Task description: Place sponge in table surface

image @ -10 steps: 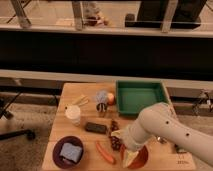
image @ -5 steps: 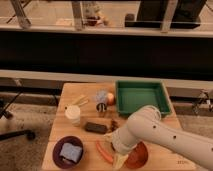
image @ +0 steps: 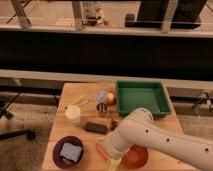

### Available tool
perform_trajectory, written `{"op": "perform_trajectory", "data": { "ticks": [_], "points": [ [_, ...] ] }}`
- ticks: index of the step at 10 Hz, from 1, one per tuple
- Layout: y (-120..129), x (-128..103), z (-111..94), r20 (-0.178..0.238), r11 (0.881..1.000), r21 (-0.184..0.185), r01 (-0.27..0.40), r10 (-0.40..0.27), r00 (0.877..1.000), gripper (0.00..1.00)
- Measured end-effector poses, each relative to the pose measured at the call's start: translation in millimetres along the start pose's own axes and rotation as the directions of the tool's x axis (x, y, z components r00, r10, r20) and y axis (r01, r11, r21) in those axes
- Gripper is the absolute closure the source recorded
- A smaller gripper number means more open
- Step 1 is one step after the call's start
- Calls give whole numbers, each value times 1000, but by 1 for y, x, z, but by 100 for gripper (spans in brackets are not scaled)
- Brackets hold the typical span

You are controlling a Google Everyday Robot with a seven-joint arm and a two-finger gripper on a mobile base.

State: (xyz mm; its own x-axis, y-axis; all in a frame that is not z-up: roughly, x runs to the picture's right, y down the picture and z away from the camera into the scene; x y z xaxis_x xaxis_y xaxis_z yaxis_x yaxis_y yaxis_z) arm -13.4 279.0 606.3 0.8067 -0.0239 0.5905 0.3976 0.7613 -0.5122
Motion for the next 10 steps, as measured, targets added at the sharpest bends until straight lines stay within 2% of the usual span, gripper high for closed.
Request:
{"op": "perform_trajectory", "data": {
  "ticks": [6, 10],
  "points": [
    [-11, -27, 14, 37, 1000, 22, -13, 12, 999, 20],
    [-18, -39, 25, 47, 999, 39, -26, 24, 999, 20]
  ]
}}
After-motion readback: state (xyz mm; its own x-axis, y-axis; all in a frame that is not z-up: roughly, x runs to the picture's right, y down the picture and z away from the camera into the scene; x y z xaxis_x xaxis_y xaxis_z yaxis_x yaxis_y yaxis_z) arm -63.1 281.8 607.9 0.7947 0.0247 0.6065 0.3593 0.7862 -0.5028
